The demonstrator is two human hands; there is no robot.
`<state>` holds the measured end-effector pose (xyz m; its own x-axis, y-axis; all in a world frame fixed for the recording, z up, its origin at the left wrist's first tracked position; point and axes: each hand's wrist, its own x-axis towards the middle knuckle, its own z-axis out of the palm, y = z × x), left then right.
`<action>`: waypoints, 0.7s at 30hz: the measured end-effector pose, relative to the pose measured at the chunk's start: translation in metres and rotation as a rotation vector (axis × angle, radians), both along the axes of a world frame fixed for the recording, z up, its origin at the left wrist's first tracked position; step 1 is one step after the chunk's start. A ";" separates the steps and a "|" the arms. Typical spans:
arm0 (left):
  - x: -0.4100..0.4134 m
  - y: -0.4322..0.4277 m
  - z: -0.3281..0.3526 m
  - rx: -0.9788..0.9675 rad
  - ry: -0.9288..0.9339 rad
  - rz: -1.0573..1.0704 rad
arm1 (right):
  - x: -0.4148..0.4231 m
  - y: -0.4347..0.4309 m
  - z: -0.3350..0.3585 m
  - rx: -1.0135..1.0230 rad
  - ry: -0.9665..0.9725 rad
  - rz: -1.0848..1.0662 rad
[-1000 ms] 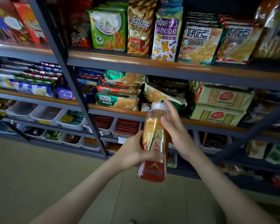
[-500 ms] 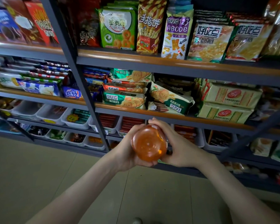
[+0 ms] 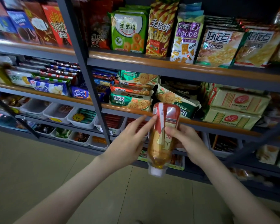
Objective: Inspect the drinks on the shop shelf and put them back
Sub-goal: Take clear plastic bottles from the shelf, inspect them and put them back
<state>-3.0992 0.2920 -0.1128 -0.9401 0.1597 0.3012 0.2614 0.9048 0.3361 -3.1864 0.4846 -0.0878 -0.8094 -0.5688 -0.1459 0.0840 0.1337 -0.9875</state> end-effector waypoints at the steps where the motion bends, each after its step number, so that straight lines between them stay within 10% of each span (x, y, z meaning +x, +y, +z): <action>1: -0.003 -0.002 -0.004 -0.138 0.107 -0.038 | 0.000 0.000 0.001 -0.006 -0.058 0.003; 10: -0.036 0.010 0.006 -0.282 0.468 -0.198 | -0.009 0.009 0.005 -0.027 -0.313 0.056; 21: -0.065 0.040 0.057 0.722 -0.350 0.261 | -0.006 0.033 0.034 0.227 0.322 0.118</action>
